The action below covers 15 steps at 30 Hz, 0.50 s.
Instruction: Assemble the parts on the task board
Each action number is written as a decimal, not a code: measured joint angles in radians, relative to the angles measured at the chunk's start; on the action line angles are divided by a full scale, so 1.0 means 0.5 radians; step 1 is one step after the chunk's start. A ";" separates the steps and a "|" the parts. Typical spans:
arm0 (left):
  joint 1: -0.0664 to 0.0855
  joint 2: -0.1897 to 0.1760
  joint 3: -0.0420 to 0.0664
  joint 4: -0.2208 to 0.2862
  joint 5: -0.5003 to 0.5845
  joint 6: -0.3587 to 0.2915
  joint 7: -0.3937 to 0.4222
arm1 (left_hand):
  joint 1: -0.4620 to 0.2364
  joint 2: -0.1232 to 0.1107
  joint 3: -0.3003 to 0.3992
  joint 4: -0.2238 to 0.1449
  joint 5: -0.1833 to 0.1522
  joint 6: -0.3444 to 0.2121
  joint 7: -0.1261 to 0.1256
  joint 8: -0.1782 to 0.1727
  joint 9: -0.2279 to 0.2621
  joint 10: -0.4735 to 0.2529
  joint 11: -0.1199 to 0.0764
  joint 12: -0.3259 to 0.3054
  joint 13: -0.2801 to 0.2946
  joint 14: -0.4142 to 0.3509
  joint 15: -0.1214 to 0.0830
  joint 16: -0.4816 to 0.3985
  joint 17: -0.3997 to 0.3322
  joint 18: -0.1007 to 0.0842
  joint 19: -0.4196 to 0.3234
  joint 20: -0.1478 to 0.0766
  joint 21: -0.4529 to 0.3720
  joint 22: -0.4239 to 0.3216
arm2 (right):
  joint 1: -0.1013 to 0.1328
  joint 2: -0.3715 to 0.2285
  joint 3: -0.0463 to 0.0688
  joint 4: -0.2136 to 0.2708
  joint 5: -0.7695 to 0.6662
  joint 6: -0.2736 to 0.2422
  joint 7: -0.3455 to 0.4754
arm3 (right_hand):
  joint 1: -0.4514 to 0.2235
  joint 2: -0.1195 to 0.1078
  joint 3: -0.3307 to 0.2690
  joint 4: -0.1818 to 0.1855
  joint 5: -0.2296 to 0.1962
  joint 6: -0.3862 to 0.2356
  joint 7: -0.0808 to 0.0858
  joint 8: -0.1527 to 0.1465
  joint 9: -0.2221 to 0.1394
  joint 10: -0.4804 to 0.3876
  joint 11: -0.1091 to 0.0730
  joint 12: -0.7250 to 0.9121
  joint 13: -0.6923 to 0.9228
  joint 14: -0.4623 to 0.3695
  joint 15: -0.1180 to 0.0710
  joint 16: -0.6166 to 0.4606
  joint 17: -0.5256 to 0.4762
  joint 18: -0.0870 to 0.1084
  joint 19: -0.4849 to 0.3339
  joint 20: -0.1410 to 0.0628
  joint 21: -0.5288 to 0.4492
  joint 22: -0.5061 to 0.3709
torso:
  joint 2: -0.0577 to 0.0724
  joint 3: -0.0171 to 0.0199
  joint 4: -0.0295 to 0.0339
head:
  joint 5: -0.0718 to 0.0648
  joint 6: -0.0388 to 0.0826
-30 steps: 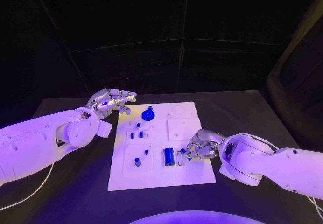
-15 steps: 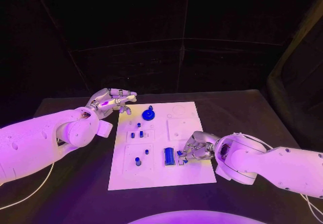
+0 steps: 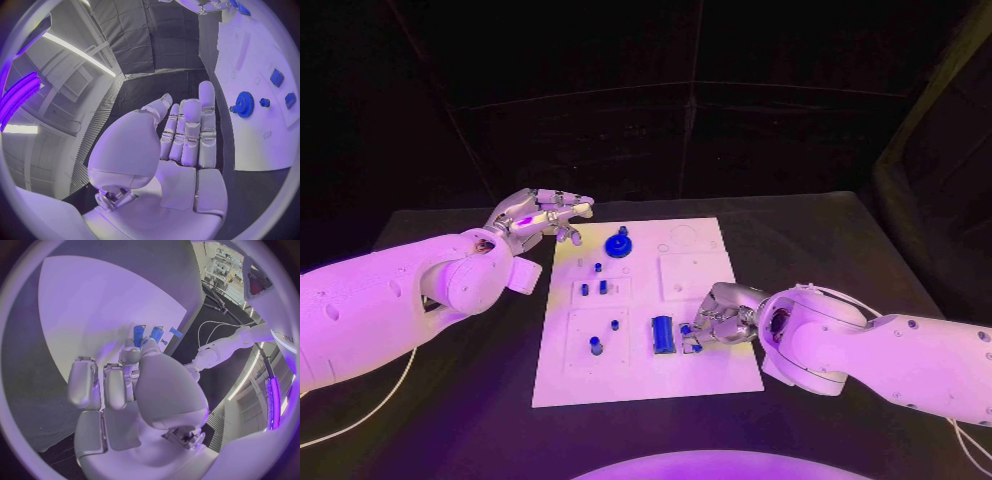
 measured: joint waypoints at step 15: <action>0.000 -0.003 0.000 0.002 0.000 0.001 -0.001 | 0.000 0.000 0.000 0.000 0.000 0.000 0.000 0.000 0.000 0.000 0.000 0.000 0.000 0.000 0.000 0.000 0.000 0.000 0.000 0.000 0.000 0.000 | 0.000 0.023 0.000 -0.007 -0.073 0.012 -0.030 | -0.244 0.009 -0.065 0.008 0.105 0.052 -0.012 -0.027 -0.007 0.030 0.010 0.000 0.035 0.000 0.000 0.000 0.008 0.000 0.000 0.000 0.000 0.009 | 0.000 -0.0008 -0.001 | -0.001 -0.001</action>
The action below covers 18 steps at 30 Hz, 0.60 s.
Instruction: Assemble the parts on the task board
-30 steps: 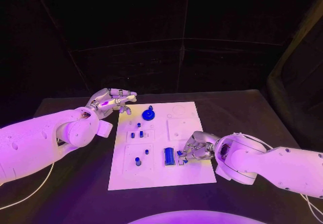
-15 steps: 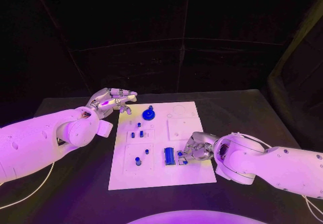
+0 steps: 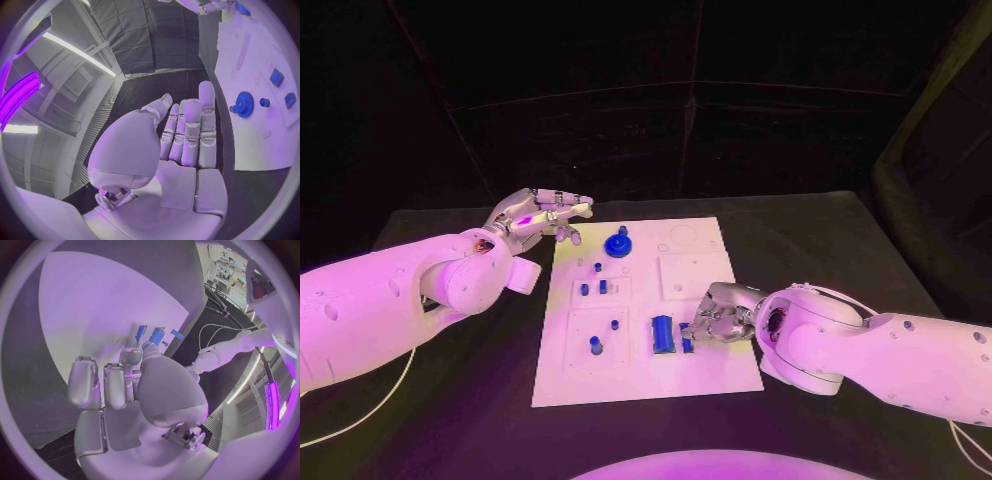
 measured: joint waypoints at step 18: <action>0.000 0.000 0.000 -0.001 0.000 0.002 -0.002 | 0.000 0.000 0.000 0.000 0.000 0.000 0.000 0.000 0.000 0.000 0.000 0.000 0.000 0.000 0.000 0.000 0.000 0.000 0.000 0.000 0.000 0.000 | 0.000 -0.029 0.000 0.014 -0.042 -0.009 0.002 | -0.111 0.001 -0.121 -0.028 -0.444 0.012 0.012 -0.031 0.002 0.007 -0.007 -0.034 0.006 0.000 0.000 0.000 -0.024 0.000 0.000 0.000 0.000 -0.017 | -0.001 0.0012 0.000 | -0.005 0.005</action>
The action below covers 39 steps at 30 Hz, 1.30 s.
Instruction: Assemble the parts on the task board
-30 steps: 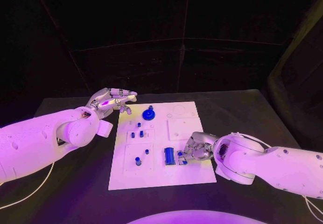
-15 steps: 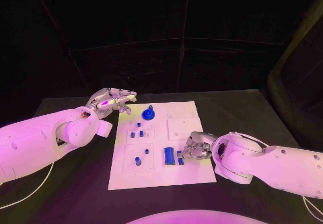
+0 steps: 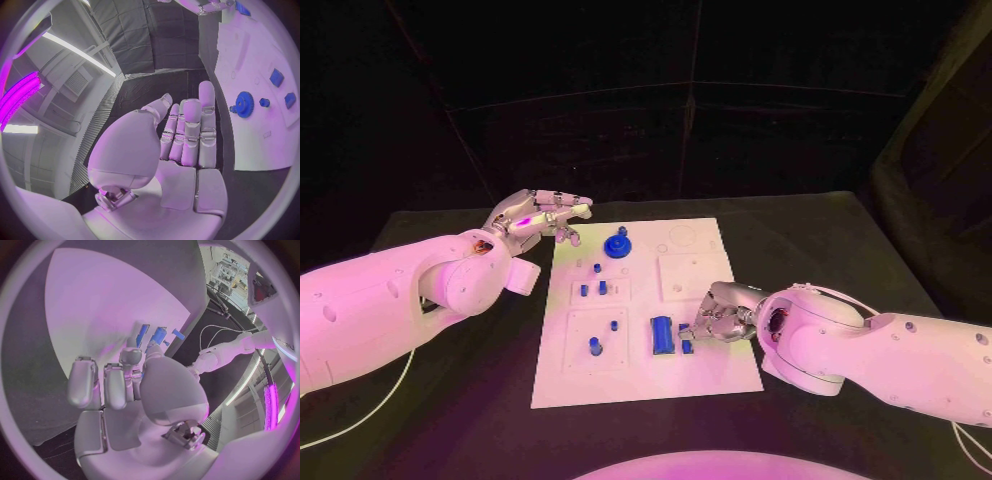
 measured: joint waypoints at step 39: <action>-0.093 0.207 0.000 -0.301 0.196 -0.173 0.300 | 0.050 0.063 -0.373 0.129 0.004 -0.049 0.015 -0.100 -0.002 0.083 0.125 -0.644 -0.066 -0.446 0.239 -1.794 -1.000 -0.001 -0.726 0.290 -0.968 -0.809 | 0.221 0.622 0.006 -1.435 2.078 -0.053 1.869 | 0.356 0.047 0.143 -0.598 -0.265 -0.430 0.293 -0.240 -0.629 -0.669 0.395 -1.547 -1.918 -0.838 0.463 -2.644 -2.452 0.203 -1.033 0.473 -2.550 -2.302 | -0.223 -0.0117 0.017 | -0.033 0.360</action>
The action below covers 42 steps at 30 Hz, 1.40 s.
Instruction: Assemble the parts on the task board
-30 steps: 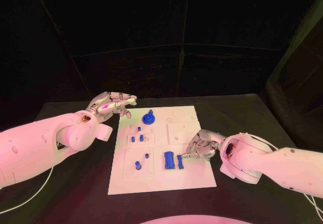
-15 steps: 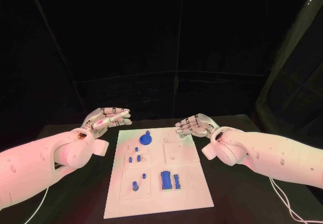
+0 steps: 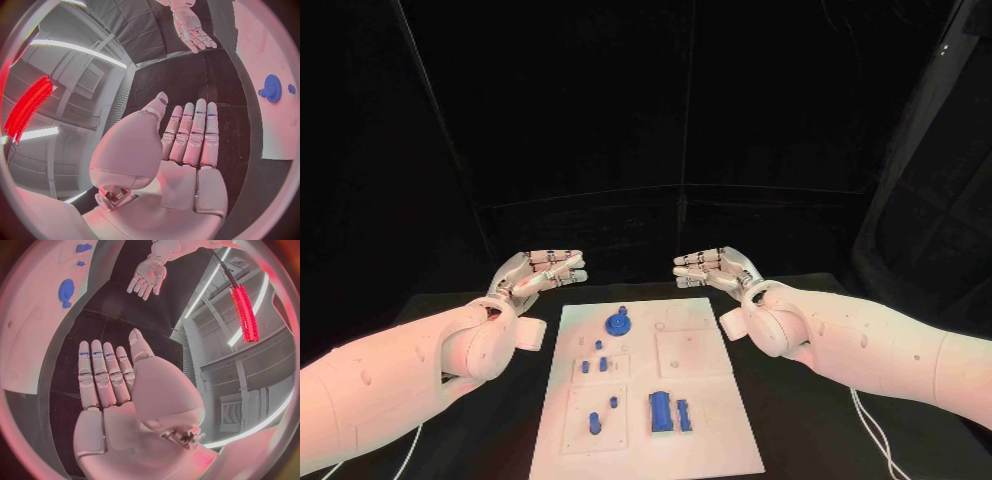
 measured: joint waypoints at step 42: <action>-0.242 -0.136 0.172 0.674 -0.001 -1.062 0.058 | -2.228 0.030 -0.259 -0.182 -0.097 -1.539 -0.365 -0.234 -0.131 -1.586 -0.338 -0.372 -0.120 -1.592 -0.291 -0.383 -0.199 -0.296 -1.316 -0.521 -0.233 -0.498 | -0.098 -0.271 0.044 0.867 0.531 -0.956 0.194 | -2.332 -0.151 0.307 0.044 -0.273 -1.518 -0.397 -0.122 -0.132 -1.715 -0.343 -0.128 -0.121 -1.712 -0.300 -0.123 -0.121 -0.314 -1.427 -0.523 -0.221 -0.218 | -0.013 0.0318 -0.037 | 0.183 -0.080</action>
